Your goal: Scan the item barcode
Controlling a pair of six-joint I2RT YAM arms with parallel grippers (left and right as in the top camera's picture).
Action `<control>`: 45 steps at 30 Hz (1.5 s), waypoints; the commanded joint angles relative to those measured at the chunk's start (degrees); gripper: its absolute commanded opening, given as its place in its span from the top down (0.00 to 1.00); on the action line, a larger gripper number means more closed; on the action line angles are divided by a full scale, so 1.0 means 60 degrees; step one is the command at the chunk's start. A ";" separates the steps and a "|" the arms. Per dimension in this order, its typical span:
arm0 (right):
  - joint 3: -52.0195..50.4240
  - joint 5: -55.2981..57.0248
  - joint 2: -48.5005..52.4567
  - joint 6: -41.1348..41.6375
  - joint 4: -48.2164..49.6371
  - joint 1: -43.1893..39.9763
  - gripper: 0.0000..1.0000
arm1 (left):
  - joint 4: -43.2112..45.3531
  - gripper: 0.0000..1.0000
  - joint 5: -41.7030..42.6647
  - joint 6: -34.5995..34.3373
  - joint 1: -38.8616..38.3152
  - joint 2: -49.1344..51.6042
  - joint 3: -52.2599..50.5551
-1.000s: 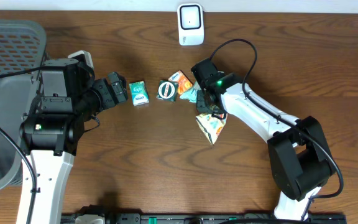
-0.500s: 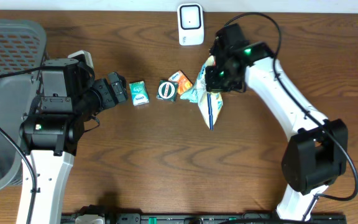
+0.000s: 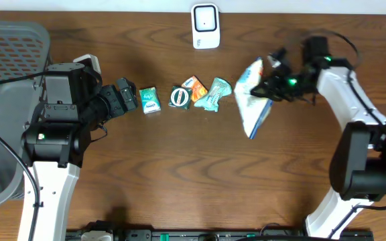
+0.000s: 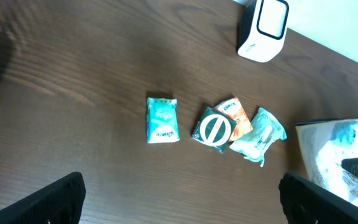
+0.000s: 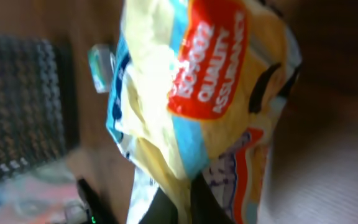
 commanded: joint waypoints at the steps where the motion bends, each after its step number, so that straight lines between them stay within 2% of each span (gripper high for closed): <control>1: -0.0783 -0.2197 -0.0047 -0.0495 0.0732 -0.0889 0.98 | -0.0004 0.02 -0.0058 0.0164 0.0033 -0.0007 0.0146; 3: -0.1129 -0.1949 0.0022 -0.0120 0.1082 -0.1344 0.84 | -0.0004 0.02 -0.0058 0.0164 0.0033 -0.0007 0.0146; 5: -0.1184 -0.0900 0.0033 0.0455 0.0969 -0.1694 0.70 | -0.0004 0.02 -0.0058 0.0164 0.0033 -0.0007 0.0146; 7: -0.1118 -0.0124 -0.0036 0.0772 0.0809 -0.1993 0.62 | -0.0004 0.02 -0.0058 0.0164 0.0033 -0.0007 0.0146; 14: 0.0488 0.2065 -0.0674 0.0820 -0.1147 -0.2357 0.59 | -0.0004 0.02 -0.0058 0.0164 0.0033 -0.0007 0.0146; 16: 0.1009 0.2524 -0.0933 0.0739 -0.1694 -0.2149 0.53 | -0.0004 0.02 -0.0058 0.0164 0.0033 -0.0007 0.0146; 18: 0.1304 0.2845 -0.1239 0.0452 -0.2084 -0.1719 0.41 | -0.0004 0.02 -0.0058 0.0164 0.0033 -0.0007 0.0146; 23: 0.1308 0.4178 -0.1508 0.0386 -0.2149 -0.0219 0.19 | -0.0004 0.02 -0.0058 0.0164 0.0033 -0.0007 0.0146; 25: 0.1304 0.5257 -0.1504 0.0401 -0.2076 0.0612 0.13 | -0.0004 0.02 -0.0058 0.0164 0.0033 -0.0007 0.0146; 27: 0.1304 0.6688 -0.1504 0.0637 -0.1894 0.1526 0.01 | -0.0004 0.02 -0.0058 0.0164 0.0033 -0.0007 0.0146; 31: 0.1300 0.9581 -0.1494 0.1719 -0.1355 0.3078 0.01 | -0.0004 0.02 -0.0058 0.0164 0.0033 -0.0007 0.0146; 35: 0.1228 1.1398 -0.1373 0.1832 -0.0765 0.4353 0.01 | -0.0004 0.02 -0.0058 0.0164 0.0033 -0.0007 0.0146; 39: 0.0929 1.2448 -0.0903 0.1836 -0.0098 0.5129 0.01 | -0.0004 0.02 -0.0058 0.0164 0.0033 -0.0007 0.0146; 45: 0.0838 1.2535 0.0058 0.1821 0.0535 0.5125 0.01 | -0.0004 0.02 -0.0058 0.0164 0.0033 -0.0007 0.0146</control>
